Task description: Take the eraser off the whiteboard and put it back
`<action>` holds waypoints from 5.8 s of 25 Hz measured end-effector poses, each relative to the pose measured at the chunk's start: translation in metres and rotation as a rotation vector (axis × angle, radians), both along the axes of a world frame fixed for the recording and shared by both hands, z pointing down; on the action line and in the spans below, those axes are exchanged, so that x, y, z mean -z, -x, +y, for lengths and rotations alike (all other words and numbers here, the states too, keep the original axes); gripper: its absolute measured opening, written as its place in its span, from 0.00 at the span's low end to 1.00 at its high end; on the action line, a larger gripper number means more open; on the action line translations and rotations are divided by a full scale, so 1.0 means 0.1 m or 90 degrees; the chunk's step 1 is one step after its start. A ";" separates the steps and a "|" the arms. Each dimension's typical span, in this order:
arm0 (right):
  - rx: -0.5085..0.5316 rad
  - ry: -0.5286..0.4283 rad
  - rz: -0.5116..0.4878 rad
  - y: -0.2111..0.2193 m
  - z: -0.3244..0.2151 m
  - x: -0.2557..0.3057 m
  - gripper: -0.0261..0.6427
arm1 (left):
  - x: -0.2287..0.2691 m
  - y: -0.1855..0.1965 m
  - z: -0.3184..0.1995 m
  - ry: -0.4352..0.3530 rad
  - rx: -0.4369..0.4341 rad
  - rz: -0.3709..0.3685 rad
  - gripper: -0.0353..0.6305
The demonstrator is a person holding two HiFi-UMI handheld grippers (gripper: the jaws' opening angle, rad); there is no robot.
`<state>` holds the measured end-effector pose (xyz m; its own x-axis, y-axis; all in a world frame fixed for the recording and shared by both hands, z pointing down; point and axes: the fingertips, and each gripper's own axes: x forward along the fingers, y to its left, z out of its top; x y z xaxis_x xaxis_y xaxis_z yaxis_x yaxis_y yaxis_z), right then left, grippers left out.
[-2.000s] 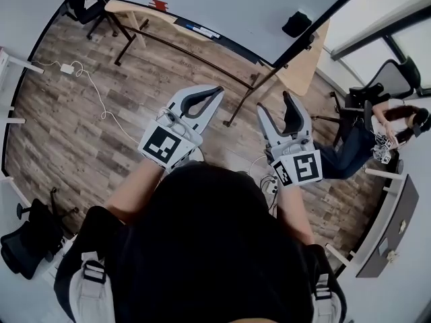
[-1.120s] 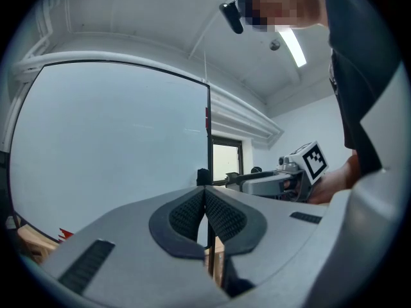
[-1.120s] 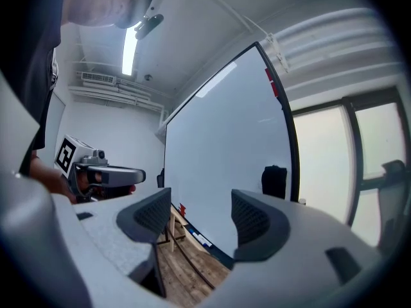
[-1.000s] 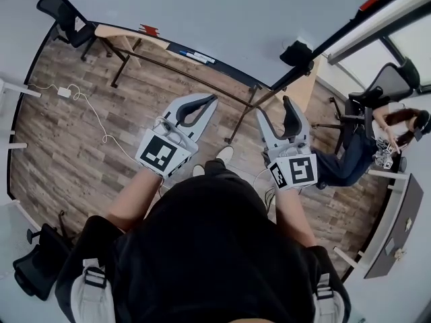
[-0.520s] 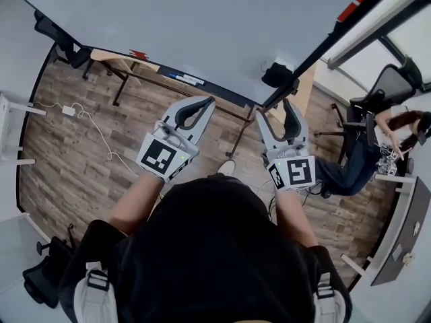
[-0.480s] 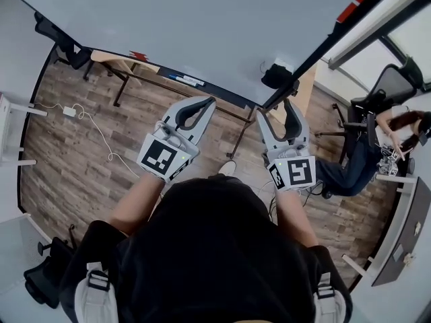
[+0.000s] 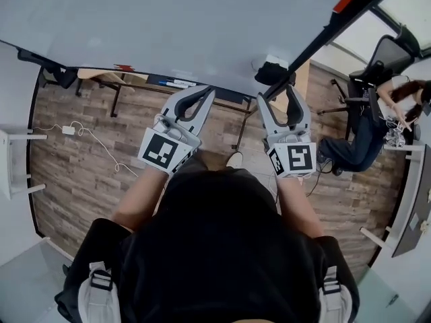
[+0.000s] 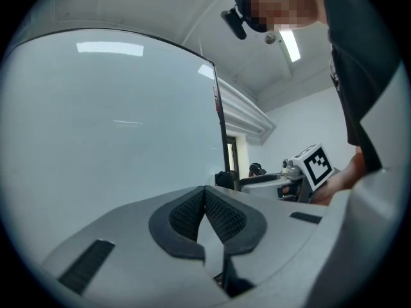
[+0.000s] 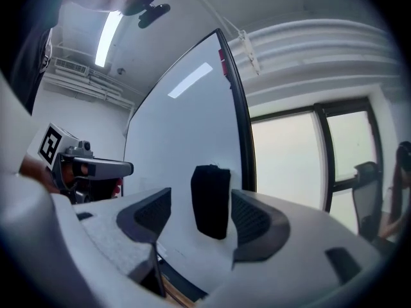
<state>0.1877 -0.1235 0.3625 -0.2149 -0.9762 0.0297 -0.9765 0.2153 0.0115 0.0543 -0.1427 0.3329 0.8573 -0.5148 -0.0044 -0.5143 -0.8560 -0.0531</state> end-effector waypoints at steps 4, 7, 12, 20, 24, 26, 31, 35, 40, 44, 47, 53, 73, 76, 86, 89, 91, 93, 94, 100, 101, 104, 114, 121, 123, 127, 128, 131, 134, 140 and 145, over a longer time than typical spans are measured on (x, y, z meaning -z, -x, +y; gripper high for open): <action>-0.081 0.015 -0.008 -0.01 -0.12 -0.10 0.45 | -0.06 -0.05 -0.15 0.002 -0.064 0.005 0.05; -0.143 0.025 -0.014 -0.04 -0.21 -0.15 0.46 | -0.08 -0.11 -0.25 0.005 -0.112 0.007 0.05; -0.233 0.035 -0.025 -0.07 -0.32 -0.24 0.46 | -0.11 -0.12 -0.42 0.007 -0.168 0.016 0.05; -0.329 0.031 -0.029 -0.12 -0.45 -0.28 0.45 | -0.18 -0.12 -0.56 0.016 -0.230 0.017 0.05; -0.354 0.040 -0.021 -0.13 -0.52 -0.31 0.45 | -0.19 -0.12 -0.57 0.020 -0.249 0.018 0.05; -0.368 0.041 -0.021 -0.14 -0.53 -0.32 0.45 | -0.19 -0.11 -0.57 0.021 -0.258 0.016 0.05; -0.393 0.036 -0.017 -0.18 -0.53 -0.32 0.45 | -0.22 -0.10 -0.61 0.021 -0.267 0.013 0.05; -0.395 0.034 -0.014 -0.18 -0.55 -0.32 0.41 | -0.24 -0.09 -0.63 0.024 -0.265 0.011 0.05; -0.385 0.029 -0.021 -0.16 -0.55 -0.30 0.37 | -0.23 -0.09 -0.60 0.031 -0.261 0.010 0.05; -0.367 0.026 -0.026 -0.16 -0.55 -0.29 0.37 | -0.26 -0.09 -0.60 0.027 -0.249 0.005 0.05; -0.352 0.020 -0.031 -0.13 -0.52 -0.26 0.37 | -0.26 -0.09 -0.59 0.026 -0.242 0.004 0.05; -0.295 0.016 -0.040 -0.07 -0.43 -0.21 0.37 | -0.27 -0.11 -0.53 0.023 -0.229 0.004 0.05; -0.042 -0.022 -0.018 0.41 -0.18 0.37 0.37 | 0.00 0.17 -0.46 -0.002 -0.167 0.009 0.05; -0.014 -0.034 -0.016 0.49 -0.16 0.41 0.37 | 0.02 0.20 -0.39 -0.005 -0.168 0.005 0.05; 0.067 -0.042 -0.005 0.77 -0.10 0.36 0.37 | 0.00 0.29 -0.23 -0.005 -0.164 0.000 0.05; 0.073 -0.041 -0.007 0.78 -0.11 0.34 0.37 | -0.02 0.29 -0.22 -0.008 -0.161 -0.004 0.05; 0.077 -0.040 -0.009 0.79 -0.11 0.33 0.37 | -0.02 0.29 -0.22 -0.008 -0.156 -0.004 0.05; 0.080 -0.039 -0.011 0.80 -0.12 0.32 0.37 | -0.01 0.30 -0.22 -0.006 -0.151 -0.002 0.05; 0.082 -0.038 -0.012 0.80 -0.12 0.32 0.37 | -0.01 0.30 -0.22 -0.005 -0.149 -0.002 0.05; 0.092 -0.035 -0.011 0.80 -0.13 0.30 0.37 | -0.02 0.29 -0.22 -0.004 -0.141 -0.008 0.05; 0.094 -0.035 -0.010 0.81 -0.12 0.30 0.37 | -0.02 0.29 -0.21 -0.004 -0.140 -0.009 0.05; 0.100 -0.038 -0.007 0.82 -0.11 0.33 0.37 | 0.00 0.30 -0.21 0.007 -0.130 -0.002 0.05; 0.135 -0.041 -0.006 0.80 0.01 0.32 0.37 | 0.00 0.31 -0.03 -0.013 -0.072 -0.017 0.05; 0.187 -0.029 -0.015 0.79 0.12 0.20 0.37 | -0.08 0.30 0.16 0.015 -0.007 -0.011 0.05; 0.203 -0.026 -0.016 0.80 0.14 0.16 0.37 | -0.11 0.31 0.19 0.019 0.013 -0.012 0.05; 0.224 -0.018 -0.015 0.84 0.19 0.08 0.37 | -0.16 0.36 0.26 0.020 0.038 -0.016 0.05; 0.225 -0.016 -0.014 0.86 0.19 0.06 0.37 | -0.17 0.38 0.27 0.021 0.040 -0.016 0.05; 0.214 -0.009 -0.014 0.91 0.18 0.02 0.37 | -0.19 0.47 0.26 0.013 0.037 -0.019 0.05; 0.189 -0.003 -0.008 0.98 0.15 -0.03 0.37 | -0.21 0.59 0.18 0.010 0.027 -0.019 0.05; 0.120 0.000 0.009 1.13 -0.03 -0.07 0.37 | -0.25 0.79 -0.09 0.008 -0.018 -0.021 0.05; 0.061 0.003 0.014 1.21 -0.15 -0.11 0.37 | -0.31 0.86 -0.27 0.010 -0.064 -0.022 0.05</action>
